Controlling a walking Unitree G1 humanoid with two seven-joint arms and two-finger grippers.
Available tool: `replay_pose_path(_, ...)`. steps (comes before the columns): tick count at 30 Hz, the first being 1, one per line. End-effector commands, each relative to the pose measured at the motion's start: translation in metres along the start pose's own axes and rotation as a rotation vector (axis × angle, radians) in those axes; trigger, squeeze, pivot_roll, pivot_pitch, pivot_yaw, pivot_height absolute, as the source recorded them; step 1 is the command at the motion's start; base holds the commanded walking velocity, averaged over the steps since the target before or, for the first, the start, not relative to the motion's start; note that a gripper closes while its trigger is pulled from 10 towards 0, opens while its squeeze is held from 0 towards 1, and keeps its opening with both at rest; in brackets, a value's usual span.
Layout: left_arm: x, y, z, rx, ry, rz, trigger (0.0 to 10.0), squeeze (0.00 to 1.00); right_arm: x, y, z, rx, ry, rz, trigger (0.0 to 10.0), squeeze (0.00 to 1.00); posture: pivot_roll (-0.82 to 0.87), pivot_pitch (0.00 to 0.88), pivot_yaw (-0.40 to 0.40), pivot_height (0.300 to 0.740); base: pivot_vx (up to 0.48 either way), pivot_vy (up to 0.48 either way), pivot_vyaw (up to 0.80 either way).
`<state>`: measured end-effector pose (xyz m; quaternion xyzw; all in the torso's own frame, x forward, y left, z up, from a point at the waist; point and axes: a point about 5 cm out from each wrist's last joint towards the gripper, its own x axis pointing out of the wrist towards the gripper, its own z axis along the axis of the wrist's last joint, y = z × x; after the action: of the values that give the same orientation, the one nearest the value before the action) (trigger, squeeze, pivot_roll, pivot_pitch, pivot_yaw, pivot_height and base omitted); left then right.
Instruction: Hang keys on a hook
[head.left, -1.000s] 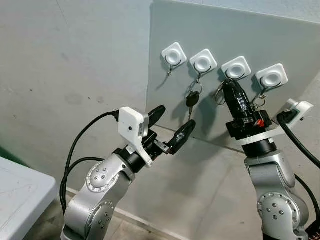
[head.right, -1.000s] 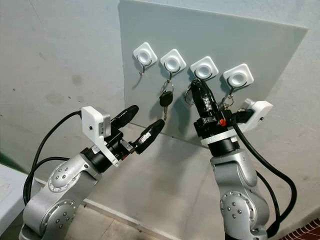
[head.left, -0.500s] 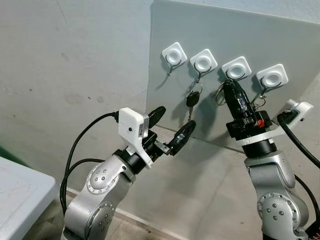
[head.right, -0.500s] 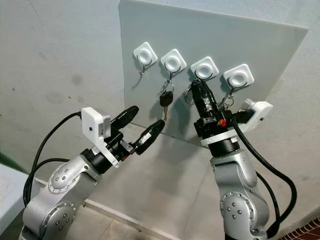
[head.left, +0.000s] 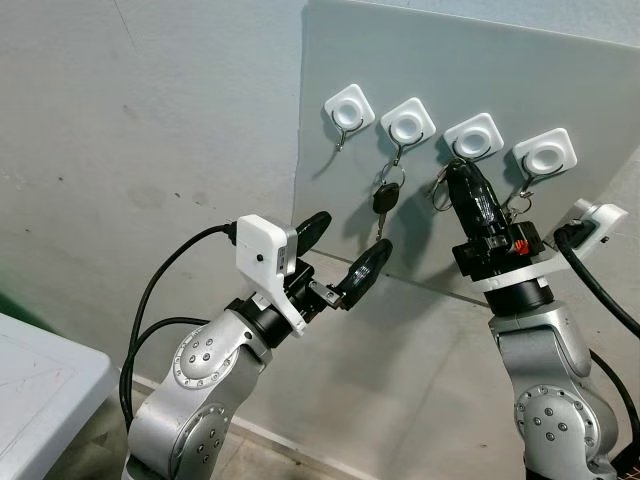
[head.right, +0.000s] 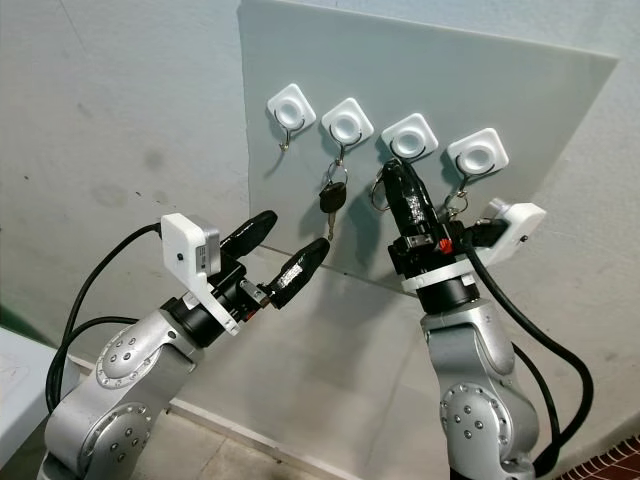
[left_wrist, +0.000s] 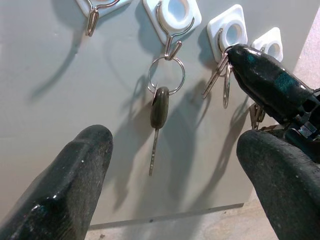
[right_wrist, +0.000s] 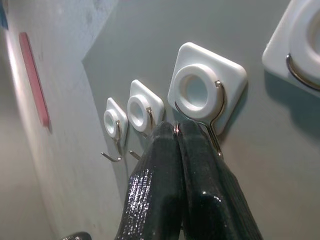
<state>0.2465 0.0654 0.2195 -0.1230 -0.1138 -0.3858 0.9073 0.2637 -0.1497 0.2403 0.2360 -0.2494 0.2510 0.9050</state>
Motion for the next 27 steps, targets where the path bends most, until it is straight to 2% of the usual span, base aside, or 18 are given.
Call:
replay_pose_path(1,0.0,-0.004,0.003,0.0,-0.009,-0.016,10.0,0.0,-0.004,-0.004,-0.001,-0.045,0.028,-0.025,10.0,0.0,0.01,0.027,-0.051,0.74,0.0,0.0,0.0)
replay_pose_path(5,0.0,-0.003,0.003,-0.001,-0.008,-0.017,10.0,0.0,-0.003,0.002,0.0,-0.012,0.019,0.015,10.0,0.0,0.01,0.027,-0.053,0.74,0.0,0.0,0.0)
replay_pose_path(15,0.0,-0.003,0.004,-0.006,-0.013,-0.012,10.0,0.0,0.0,0.002,0.003,-0.063,0.019,0.02,10.0,0.0,0.01,0.029,-0.054,0.74,0.0,0.0,0.0)
replay_pose_path(19,0.0,-0.003,0.004,-0.007,-0.014,-0.012,10.0,0.0,0.011,0.002,0.016,-0.11,-0.042,0.036,10.0,0.0,0.01,0.027,-0.053,0.74,0.0,0.0,0.0)
replay_pose_path(24,0.001,-0.003,0.004,-0.006,-0.015,-0.011,10.0,0.0,0.018,0.004,0.026,-0.098,-0.103,0.045,10.0,0.0,0.01,0.026,-0.054,0.74,0.0,0.0,0.0)
replay_pose_path(27,0.001,-0.002,0.004,-0.005,-0.015,-0.009,10.0,0.0,0.019,0.006,0.025,-0.096,-0.096,0.058,10.0,0.0,0.02,0.025,-0.057,0.74,0.0,0.0,0.0)
